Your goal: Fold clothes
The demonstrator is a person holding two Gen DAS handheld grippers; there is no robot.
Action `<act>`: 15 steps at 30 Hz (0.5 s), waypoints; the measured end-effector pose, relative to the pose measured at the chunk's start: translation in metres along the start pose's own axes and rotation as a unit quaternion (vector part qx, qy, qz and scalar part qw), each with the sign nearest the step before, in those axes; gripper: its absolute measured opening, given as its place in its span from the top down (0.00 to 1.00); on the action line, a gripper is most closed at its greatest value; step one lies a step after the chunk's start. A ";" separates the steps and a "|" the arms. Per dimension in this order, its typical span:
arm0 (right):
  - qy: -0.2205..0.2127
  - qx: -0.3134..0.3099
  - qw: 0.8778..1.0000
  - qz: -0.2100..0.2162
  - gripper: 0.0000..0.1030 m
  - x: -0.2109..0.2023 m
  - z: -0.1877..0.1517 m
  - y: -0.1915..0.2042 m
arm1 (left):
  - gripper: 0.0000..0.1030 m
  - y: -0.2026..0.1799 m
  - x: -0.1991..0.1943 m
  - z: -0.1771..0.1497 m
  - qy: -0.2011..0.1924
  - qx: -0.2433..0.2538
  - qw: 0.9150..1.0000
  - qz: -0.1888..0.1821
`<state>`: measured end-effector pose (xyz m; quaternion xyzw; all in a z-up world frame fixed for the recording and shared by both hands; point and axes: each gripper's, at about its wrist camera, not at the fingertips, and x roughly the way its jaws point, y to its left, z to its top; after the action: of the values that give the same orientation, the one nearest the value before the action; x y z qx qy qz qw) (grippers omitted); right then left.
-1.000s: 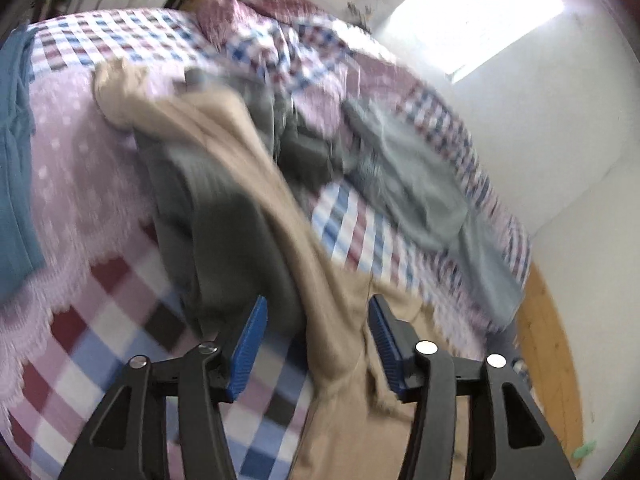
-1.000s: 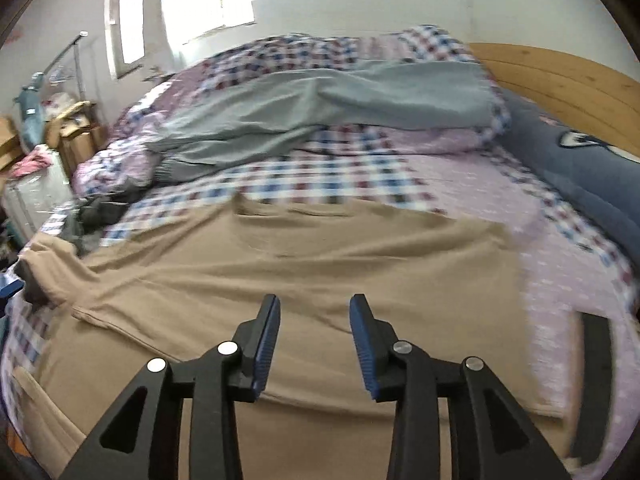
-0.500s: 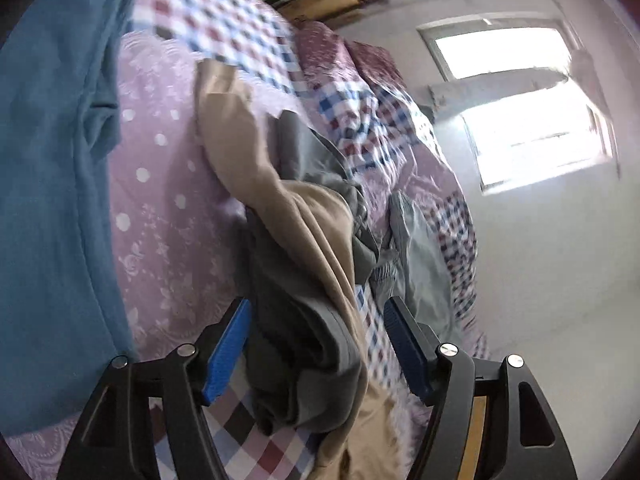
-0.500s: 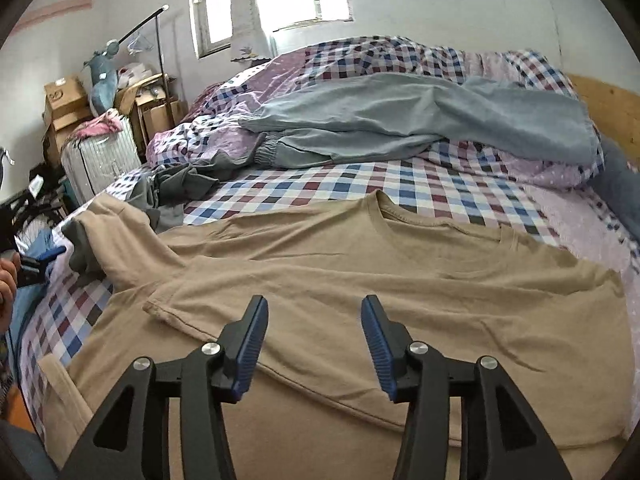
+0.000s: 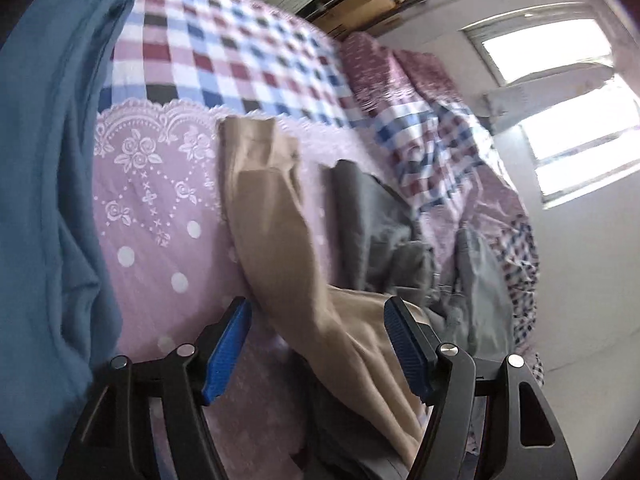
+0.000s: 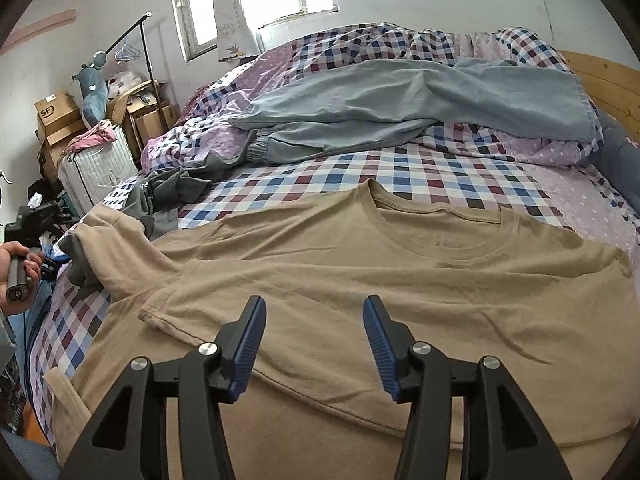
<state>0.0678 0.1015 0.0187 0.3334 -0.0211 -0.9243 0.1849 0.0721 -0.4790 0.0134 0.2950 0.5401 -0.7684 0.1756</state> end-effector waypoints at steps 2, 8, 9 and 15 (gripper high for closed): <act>0.000 0.003 1.000 0.000 0.47 0.000 0.001 -0.001 | 0.34 -0.001 0.007 0.003 -0.004 0.002 1.000 0.008; -0.006 0.012 1.000 -0.004 0.47 -0.003 0.003 -0.008 | 0.95 -0.033 0.001 0.004 -0.035 0.043 0.997 0.053; -0.008 0.017 1.000 -0.006 0.47 -0.004 0.004 -0.011 | 0.95 -0.051 -0.009 -0.001 -0.057 0.070 0.995 0.051; -0.015 0.080 0.997 0.005 0.47 -0.008 0.009 -0.037 | 0.96 -0.179 -0.069 -0.080 -0.111 0.259 0.959 -0.040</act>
<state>0.0561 0.1386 0.0243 0.3326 -0.0992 -0.9237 0.1619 0.0404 -0.3447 0.1679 0.2212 0.3113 -0.9162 0.1213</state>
